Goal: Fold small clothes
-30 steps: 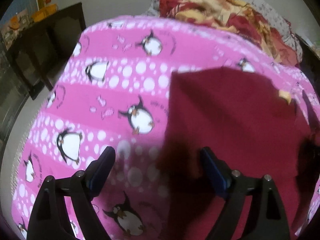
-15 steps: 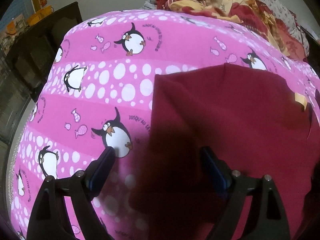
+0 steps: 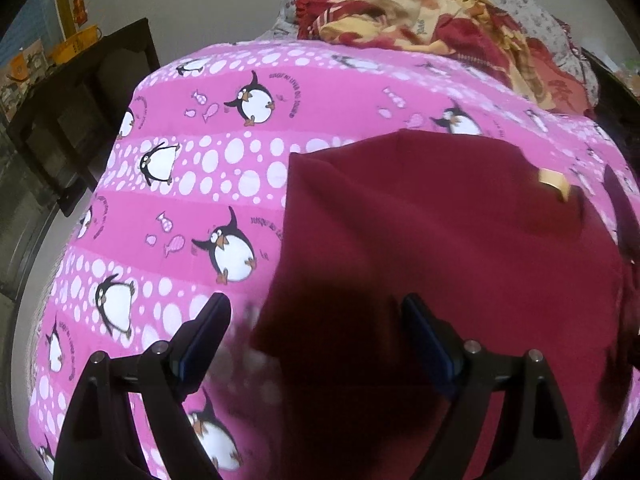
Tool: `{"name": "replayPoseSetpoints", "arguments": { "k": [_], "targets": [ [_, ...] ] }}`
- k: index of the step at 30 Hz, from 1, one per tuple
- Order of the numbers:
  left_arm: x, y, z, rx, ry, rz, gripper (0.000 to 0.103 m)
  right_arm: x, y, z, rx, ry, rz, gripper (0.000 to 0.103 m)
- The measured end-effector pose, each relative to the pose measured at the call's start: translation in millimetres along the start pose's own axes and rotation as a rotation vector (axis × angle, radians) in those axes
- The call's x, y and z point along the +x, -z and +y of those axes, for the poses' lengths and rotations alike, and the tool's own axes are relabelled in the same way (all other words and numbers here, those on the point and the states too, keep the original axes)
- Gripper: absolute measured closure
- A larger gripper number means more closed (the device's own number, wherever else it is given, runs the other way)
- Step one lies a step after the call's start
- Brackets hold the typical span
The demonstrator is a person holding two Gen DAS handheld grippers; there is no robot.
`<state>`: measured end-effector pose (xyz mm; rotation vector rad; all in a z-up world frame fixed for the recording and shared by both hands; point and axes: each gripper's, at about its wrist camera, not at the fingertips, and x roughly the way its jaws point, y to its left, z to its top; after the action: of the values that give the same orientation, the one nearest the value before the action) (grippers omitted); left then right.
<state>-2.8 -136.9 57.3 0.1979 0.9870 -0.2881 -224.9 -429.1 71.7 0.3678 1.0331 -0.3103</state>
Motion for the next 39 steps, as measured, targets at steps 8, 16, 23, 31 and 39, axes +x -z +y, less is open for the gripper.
{"name": "replayPoseSetpoints", "arguments": {
  "k": [8, 16, 23, 31, 39],
  "targets": [
    [-17, 16, -24, 0.045, 0.039, -0.009, 0.017, -23, 18, -47, 0.124, 0.037, -0.023, 0.038],
    [-20, 23, -44, 0.083, 0.062, 0.002, 0.017, -15, -37, -48, 0.128, 0.038, -0.087, 0.038],
    [-16, 24, -46, 0.092, 0.060, 0.019, 0.017, 33, -106, -45, 0.111, 0.137, -0.086, 0.038],
    [-15, 25, -39, 0.096, 0.054, 0.021, 0.017, 65, -143, -63, 0.071, 0.130, -0.034, 0.096],
    [-26, 15, -10, 0.022, 0.049, -0.015, 0.017, -29, -128, -44, 0.067, -0.405, -0.081, 0.098]
  ]
}}
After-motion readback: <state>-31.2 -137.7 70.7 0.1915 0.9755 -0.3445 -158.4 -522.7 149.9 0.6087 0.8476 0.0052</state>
